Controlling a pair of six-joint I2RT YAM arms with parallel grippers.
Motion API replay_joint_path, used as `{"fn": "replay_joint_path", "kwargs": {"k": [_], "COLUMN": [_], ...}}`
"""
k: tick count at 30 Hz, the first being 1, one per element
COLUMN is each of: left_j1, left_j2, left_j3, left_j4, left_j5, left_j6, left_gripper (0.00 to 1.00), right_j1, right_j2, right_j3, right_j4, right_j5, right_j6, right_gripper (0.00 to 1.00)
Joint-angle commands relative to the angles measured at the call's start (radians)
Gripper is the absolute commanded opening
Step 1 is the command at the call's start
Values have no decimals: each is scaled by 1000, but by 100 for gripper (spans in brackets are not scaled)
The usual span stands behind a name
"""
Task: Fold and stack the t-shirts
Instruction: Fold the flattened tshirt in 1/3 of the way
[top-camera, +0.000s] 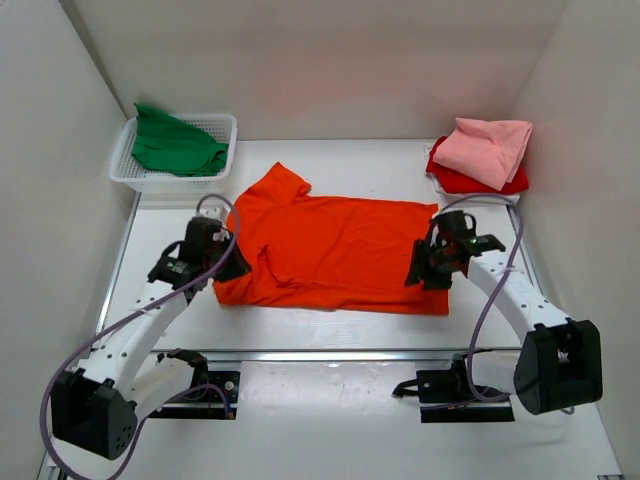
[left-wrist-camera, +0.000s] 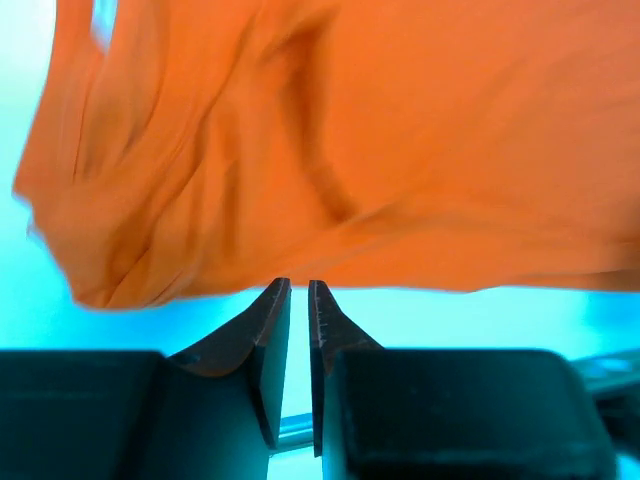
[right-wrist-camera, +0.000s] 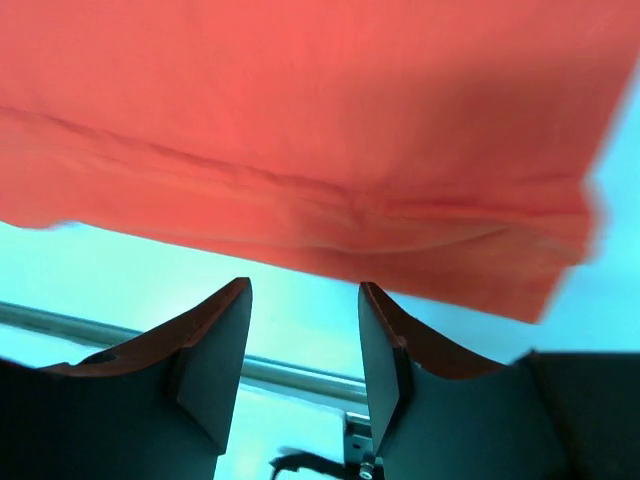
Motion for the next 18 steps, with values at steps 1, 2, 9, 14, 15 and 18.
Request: {"fn": "replay_joint_path", "kwargs": {"k": [1, 2, 9, 14, 15, 18], "left_j1": [19, 23, 2, 52, 54, 82], "left_j2": [-16, 7, 383, 703, 743, 912], "left_j3": [189, 220, 530, 700, 728, 880], "left_j4": [-7, 4, 197, 350, 361, 419], "left_j5": [54, 67, -7, -30, -28, -1], "left_j6": [1, 4, 87, 137, 147, 151], "left_gripper": [26, 25, 34, 44, 47, 52], "right_j1": [-60, -73, -122, -159, -172, -181], "right_j2": [-25, -5, 267, 411, 419, 509], "right_j3": [188, 219, 469, 490, 489, 512], "right_j4": [-40, -31, 111, 298, 344, 386], "right_j5": [0, -1, 54, 80, 82, 75], "right_j6": [-43, -60, -116, -45, -30, -7], "right_gripper": [45, 45, 51, 59, 59, 61]}}
